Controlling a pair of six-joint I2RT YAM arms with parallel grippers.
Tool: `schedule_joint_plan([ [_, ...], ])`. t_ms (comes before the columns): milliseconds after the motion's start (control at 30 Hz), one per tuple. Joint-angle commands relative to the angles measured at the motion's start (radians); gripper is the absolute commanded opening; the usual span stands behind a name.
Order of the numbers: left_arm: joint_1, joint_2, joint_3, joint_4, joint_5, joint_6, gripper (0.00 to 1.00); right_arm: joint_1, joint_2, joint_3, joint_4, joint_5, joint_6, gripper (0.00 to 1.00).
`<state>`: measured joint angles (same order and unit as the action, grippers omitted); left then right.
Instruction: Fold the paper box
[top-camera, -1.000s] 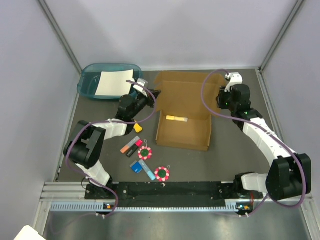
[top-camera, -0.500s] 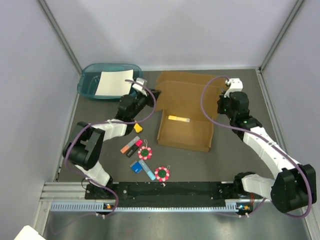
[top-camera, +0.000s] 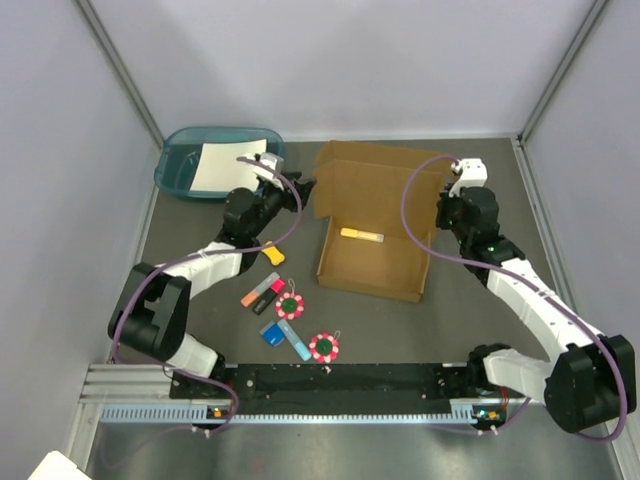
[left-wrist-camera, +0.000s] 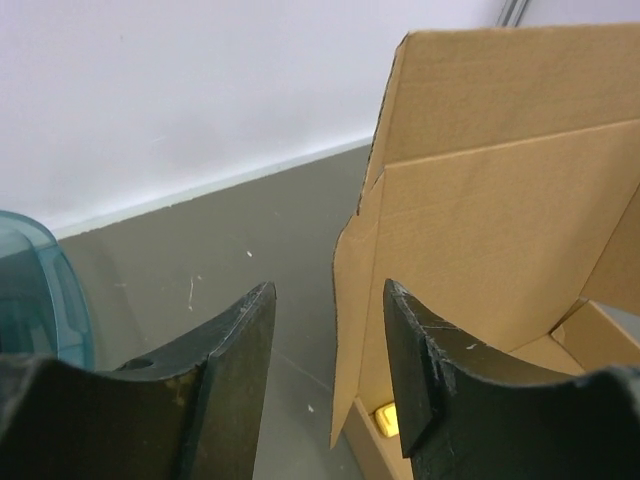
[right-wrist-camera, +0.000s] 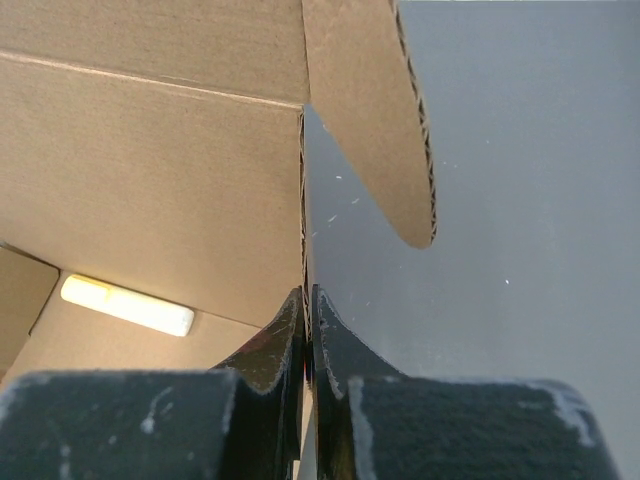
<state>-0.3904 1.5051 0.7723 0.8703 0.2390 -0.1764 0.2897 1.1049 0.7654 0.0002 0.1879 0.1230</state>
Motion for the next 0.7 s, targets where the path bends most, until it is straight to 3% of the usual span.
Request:
schedule_joint_plan([
  [0, 0.042, 0.046, 0.062, -0.022, 0.1, -0.011, 0.53, 0.022, -0.024, -0.002, 0.057, 0.004, -0.026, 0.0],
  [233, 0.059, 0.127, 0.12, 0.001, 0.192, -0.069, 0.59, 0.028, -0.023, 0.003, 0.05, 0.002, -0.029, 0.0],
  [400, 0.059, 0.162, 0.131, 0.055, 0.243, -0.118, 0.54, 0.035, -0.03, -0.002, 0.049, 0.005, -0.031, 0.0],
  [667, 0.056, 0.155, 0.108, 0.098, 0.243, -0.179, 0.06, 0.048, -0.033, 0.002, 0.041, 0.028, -0.028, 0.0],
])
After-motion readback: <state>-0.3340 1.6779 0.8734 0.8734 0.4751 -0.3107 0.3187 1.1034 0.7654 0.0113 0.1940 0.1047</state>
